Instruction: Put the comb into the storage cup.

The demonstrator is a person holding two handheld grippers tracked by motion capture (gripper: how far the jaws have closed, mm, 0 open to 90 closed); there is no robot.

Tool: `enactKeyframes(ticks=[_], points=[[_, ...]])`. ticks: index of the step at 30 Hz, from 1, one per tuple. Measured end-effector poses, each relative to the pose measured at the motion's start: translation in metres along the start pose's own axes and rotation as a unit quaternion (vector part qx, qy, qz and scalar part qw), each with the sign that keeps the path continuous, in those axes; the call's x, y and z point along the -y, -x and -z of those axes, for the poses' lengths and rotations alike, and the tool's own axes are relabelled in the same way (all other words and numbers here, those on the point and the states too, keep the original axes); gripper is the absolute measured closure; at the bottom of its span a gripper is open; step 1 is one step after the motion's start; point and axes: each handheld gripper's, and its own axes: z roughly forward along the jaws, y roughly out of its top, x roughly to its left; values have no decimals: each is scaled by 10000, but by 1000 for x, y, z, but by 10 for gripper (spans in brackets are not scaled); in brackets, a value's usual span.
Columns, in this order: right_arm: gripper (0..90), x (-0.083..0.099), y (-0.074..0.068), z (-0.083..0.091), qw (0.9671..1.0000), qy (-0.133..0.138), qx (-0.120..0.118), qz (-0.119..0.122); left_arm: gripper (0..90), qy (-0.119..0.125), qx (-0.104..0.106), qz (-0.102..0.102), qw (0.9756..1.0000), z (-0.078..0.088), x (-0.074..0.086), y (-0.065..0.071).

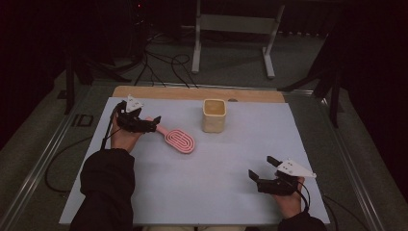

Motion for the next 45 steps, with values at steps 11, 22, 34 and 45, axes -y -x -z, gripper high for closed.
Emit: enactKeyframes(ticks=[11,22,34,45], points=[[81,0,1,0,10000,-5,4,1,11,-107,12,43,9999,-11,-1,2],[81,1,0,-1,10000,-28,9,-23,11,-272,42,93,9996,-24,4,4],[81,1,0,-2,10000,-33,-14,-3,11,-399,22,181,9990,-32,7,4],[81,1,0,-2,10000,-38,-23,6,36,-602,176,339,9975,-46,9,8]])
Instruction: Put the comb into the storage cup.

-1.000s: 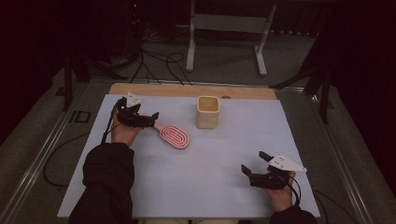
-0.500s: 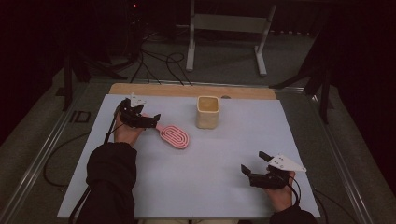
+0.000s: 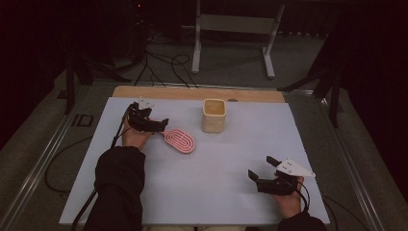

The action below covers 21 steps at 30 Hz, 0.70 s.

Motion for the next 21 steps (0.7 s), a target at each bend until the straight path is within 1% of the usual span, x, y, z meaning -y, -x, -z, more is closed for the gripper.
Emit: enactKeyframes(ticks=[3,4,5,6,7,9,10,12,13,14,16,17,18,19,20,21], points=[[81,0,0,0,10000,3,12,-3,58,-69,-42,41,10000,-4,0,0],[81,0,0,0,10000,3,12,-3,58,-84,-15,88,9999,-5,0,0],[81,0,1,0,10000,2,14,-3,85,-115,-12,101,9999,-6,0,0],[81,0,1,0,10000,2,14,-3,85,-150,-29,102,9998,-7,0,1],[81,0,1,0,10000,-3,15,-5,97,-199,-85,80,9997,-9,0,2],[81,0,1,0,10000,0,10,-5,155,-267,-148,83,9995,-12,-1,3],[81,0,1,0,10000,1,12,-4,170,-324,-190,78,9993,-14,-1,4],[81,0,1,0,10000,7,11,-2,264,-438,-229,35,9988,-17,0,6],[81,0,1,0,10000,5,13,0,318,-480,-287,4,9984,-19,0,7],[81,0,1,0,10000,9,16,-5,362,-525,-286,-26,9982,-21,1,8],[81,0,1,0,10000,7,14,-14,484,-626,-279,-98,9976,-24,3,8],[81,0,1,0,10000,7,13,-17,558,-663,-267,-123,9974,-25,4,8],[81,0,1,0,10000,1,12,-21,697,-696,-189,-117,9973,-27,5,8],[81,0,1,0,10000,1,12,-21,697,-753,-140,-125,9970,-28,6,8],[81,0,1,0,10000,0,13,-19,770,-797,-167,-105,9966,-29,6,8],[81,0,2,0,10000,-2,4,-25,882,-831,-131,-80,9964,-30,7,8]])
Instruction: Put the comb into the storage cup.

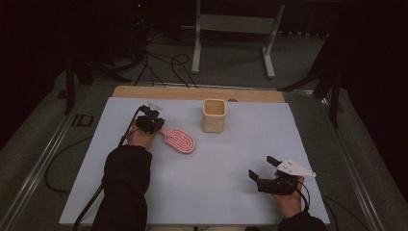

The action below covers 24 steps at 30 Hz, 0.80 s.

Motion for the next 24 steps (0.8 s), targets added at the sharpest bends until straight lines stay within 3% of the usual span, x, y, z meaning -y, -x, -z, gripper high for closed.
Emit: enactKeyframes(ticks=[8,24], points=[[81,0,0,0,10000,-16,-4,14,900,-240,58,-112,9996,-5,-1,2],[81,0,0,0,10000,-4,5,8,900,-530,118,-326,9980,3,0,4]])
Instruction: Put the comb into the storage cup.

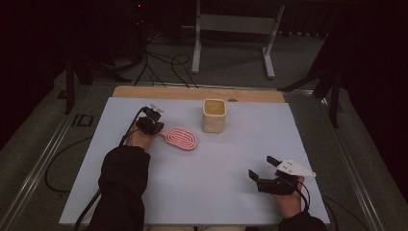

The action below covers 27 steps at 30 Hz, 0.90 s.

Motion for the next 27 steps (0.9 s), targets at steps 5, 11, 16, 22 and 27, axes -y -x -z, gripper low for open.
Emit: enactKeyframes(ticks=[5,11,16,22,27], points=[[81,0,0,0,10000,14,-10,-10,900,-96,-42,-30,9999,4,3,-3],[81,0,0,0,10000,20,-6,-8,900,-112,-17,30,9999,7,11,-6],[81,0,0,0,10000,8,1,-14,900,-109,41,29,9999,12,14,-4],[81,0,-1,0,10000,11,8,-12,900,-220,105,-7,9997,18,17,-1],[81,0,0,0,10000,5,12,2,900,-259,128,-95,9995,22,20,3]])
